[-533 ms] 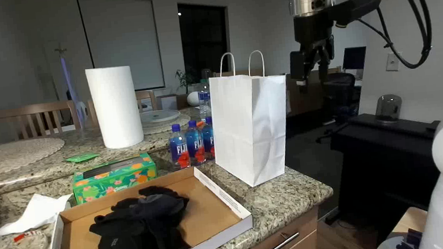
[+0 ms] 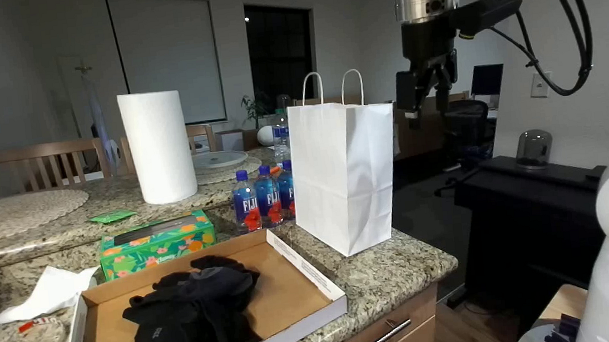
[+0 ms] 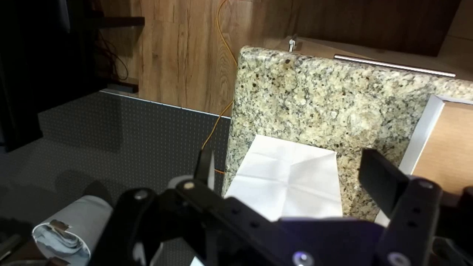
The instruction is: Place the black socks in the white paper bag.
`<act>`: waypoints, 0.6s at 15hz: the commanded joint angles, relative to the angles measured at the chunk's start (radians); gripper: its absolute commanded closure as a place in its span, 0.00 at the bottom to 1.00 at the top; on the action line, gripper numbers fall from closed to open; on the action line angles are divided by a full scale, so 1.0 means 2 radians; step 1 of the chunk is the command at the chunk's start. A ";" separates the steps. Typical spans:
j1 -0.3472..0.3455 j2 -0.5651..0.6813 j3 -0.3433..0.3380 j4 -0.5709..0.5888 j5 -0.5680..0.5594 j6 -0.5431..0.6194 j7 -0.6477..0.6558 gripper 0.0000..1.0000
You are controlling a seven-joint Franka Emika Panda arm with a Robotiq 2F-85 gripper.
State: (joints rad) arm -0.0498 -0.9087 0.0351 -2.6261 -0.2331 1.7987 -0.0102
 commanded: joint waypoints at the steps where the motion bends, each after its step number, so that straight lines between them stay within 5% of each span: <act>1: 0.050 -0.010 0.037 -0.025 0.044 0.000 0.031 0.00; 6: 0.165 0.028 0.121 -0.011 0.149 0.001 0.035 0.00; 9: 0.194 0.077 0.151 0.021 0.185 0.029 0.044 0.00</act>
State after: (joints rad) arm 0.3051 -0.8709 0.3008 -2.6545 0.0808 1.8111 0.0547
